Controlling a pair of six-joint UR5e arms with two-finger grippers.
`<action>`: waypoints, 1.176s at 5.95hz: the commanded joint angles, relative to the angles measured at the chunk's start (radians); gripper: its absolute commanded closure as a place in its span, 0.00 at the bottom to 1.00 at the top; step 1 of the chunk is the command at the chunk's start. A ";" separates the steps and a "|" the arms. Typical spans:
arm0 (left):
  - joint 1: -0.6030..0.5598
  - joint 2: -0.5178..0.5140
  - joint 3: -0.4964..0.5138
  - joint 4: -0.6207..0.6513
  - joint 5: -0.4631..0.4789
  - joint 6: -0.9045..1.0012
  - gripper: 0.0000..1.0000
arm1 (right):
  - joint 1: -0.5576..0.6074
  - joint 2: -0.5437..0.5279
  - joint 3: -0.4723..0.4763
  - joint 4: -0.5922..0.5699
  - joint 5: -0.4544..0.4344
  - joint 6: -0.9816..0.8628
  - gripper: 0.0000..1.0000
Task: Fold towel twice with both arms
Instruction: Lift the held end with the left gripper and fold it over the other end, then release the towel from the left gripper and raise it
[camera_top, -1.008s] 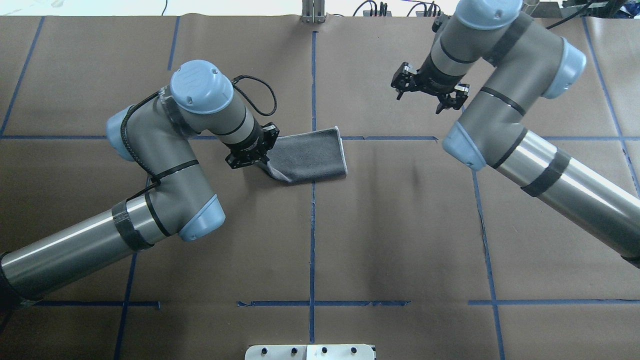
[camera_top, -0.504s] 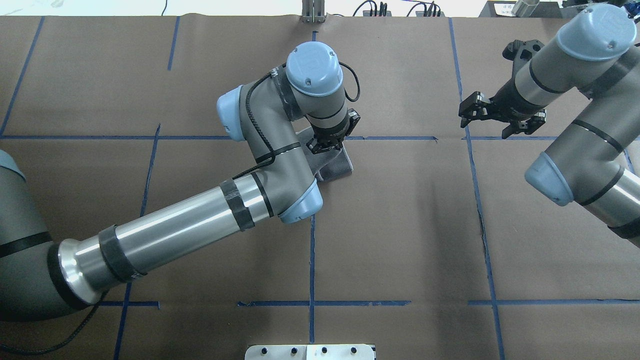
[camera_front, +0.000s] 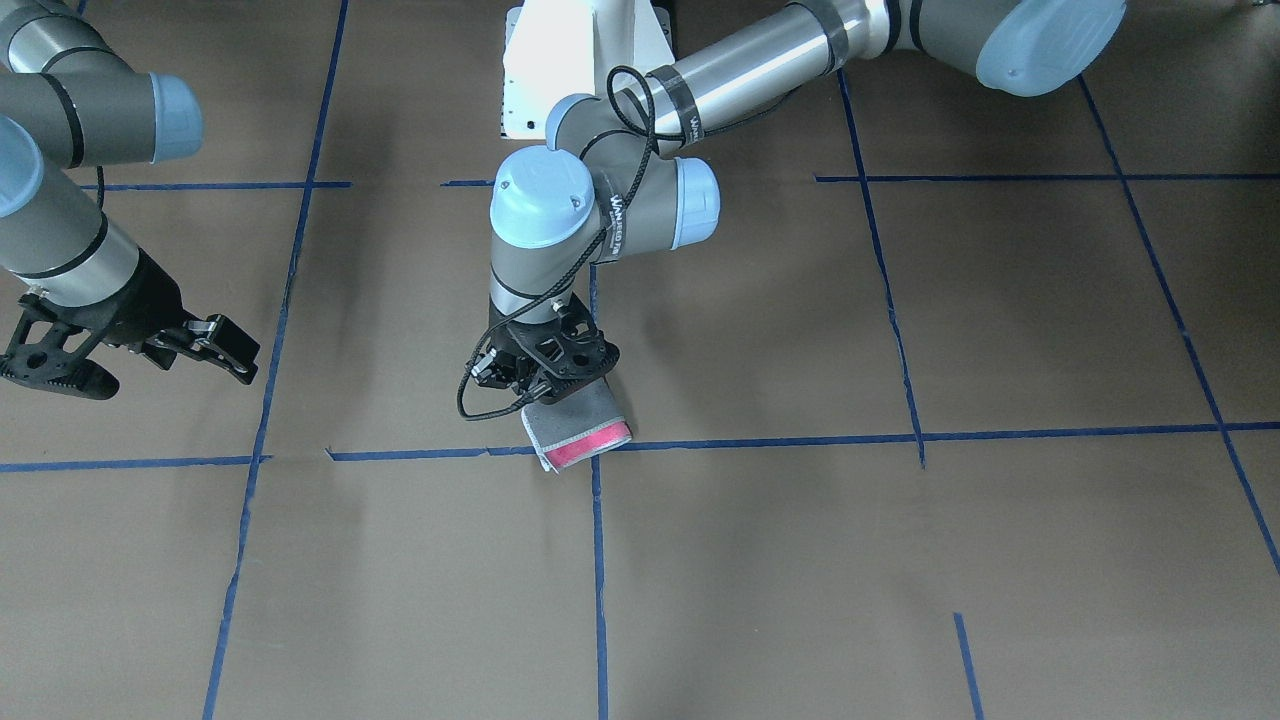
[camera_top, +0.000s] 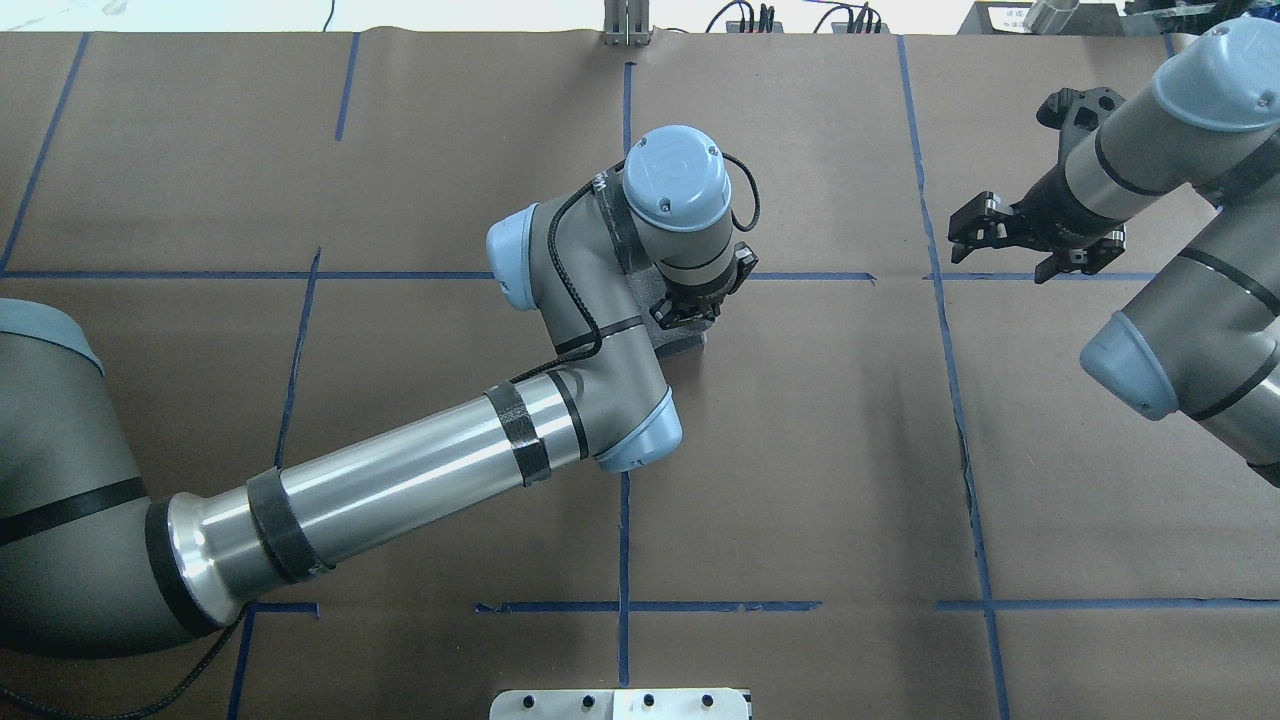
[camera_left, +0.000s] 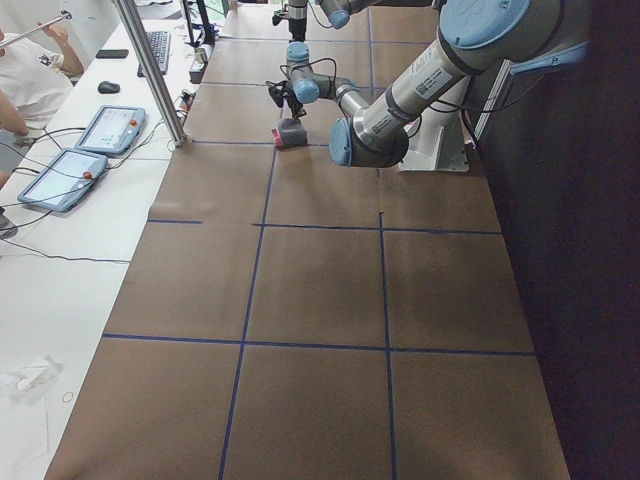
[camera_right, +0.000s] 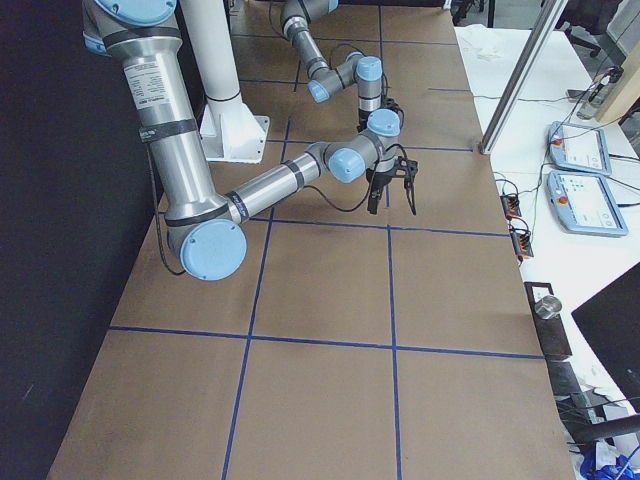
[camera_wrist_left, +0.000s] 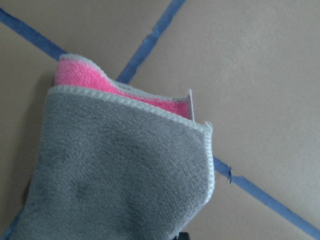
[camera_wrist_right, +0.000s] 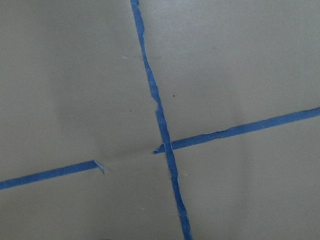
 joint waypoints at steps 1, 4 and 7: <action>0.004 0.006 -0.007 -0.017 0.002 0.014 0.00 | 0.010 0.000 0.000 0.000 0.000 -0.001 0.00; -0.100 0.170 -0.246 0.019 -0.165 0.012 0.00 | 0.054 0.000 0.020 -0.028 0.025 -0.064 0.00; -0.261 0.580 -0.729 0.219 -0.277 0.335 0.00 | 0.209 -0.099 0.149 -0.277 0.046 -0.505 0.00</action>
